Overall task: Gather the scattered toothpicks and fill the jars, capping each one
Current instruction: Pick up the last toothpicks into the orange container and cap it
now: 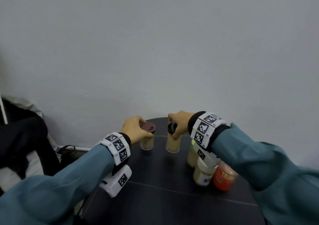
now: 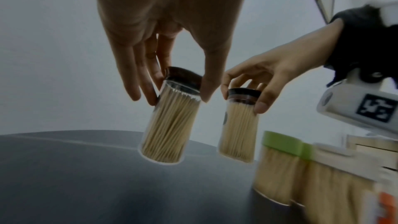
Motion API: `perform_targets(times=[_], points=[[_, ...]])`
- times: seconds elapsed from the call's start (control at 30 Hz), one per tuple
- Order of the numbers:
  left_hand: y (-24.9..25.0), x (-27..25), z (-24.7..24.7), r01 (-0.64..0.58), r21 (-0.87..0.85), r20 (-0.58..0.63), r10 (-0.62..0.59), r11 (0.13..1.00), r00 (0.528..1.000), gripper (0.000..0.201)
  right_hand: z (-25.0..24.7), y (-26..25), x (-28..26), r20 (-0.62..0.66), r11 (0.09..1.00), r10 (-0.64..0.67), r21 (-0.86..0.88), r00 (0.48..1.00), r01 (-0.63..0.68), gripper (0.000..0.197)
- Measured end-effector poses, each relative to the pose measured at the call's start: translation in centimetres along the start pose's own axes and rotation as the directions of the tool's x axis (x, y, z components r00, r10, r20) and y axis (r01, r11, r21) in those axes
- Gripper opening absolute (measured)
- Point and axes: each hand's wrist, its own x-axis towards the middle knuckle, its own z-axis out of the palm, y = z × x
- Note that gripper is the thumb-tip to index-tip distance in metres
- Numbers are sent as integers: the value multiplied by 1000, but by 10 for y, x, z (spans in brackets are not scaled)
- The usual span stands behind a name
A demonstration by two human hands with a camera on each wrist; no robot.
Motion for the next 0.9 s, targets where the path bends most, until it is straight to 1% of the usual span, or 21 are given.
perform_targets(times=[0.1, 0.2, 0.33, 0.47, 0.57, 0.63, 0.73, 0.83, 0.9], points=[[18, -17, 7, -64, 15, 77, 63, 998, 995, 47, -2, 5, -14, 28, 1000, 13, -29, 1000, -12, 60], [29, -32, 17, -100, 48, 133, 93, 994, 987, 46, 2, 10, -21, 29, 999, 34, -40, 999, -33, 61], [35, -48, 32, -101, 88, 213, 80, 991, 974, 48, 17, 14, -23, 66, 992, 74, -103, 995, -67, 62], [36, -58, 41, -74, 55, 252, 58, 996, 966, 47, 29, 7, -20, 35, 983, 92, -161, 995, -85, 59], [38, -60, 43, -83, 51, 274, 66, 995, 960, 51, 33, 5, -16, 4, 977, 88, -194, 996, -85, 65], [38, -61, 44, -80, 37, 281, 67, 996, 957, 51, 33, 9, -15, -2, 975, 90, -204, 996, -88, 64], [39, -62, 48, -60, -1, 291, 58, 998, 955, 55, 26, 19, -21, 35, 988, 79, -139, 996, -73, 63], [43, -65, 53, -52, -31, 319, 59, 998, 946, 66, 20, 34, -33, 75, 996, 77, -58, 994, -73, 70], [49, -69, 54, -51, -45, 341, 63, 998, 938, 73, 21, 46, -42, 70, 997, 81, -4, 994, -81, 69]])
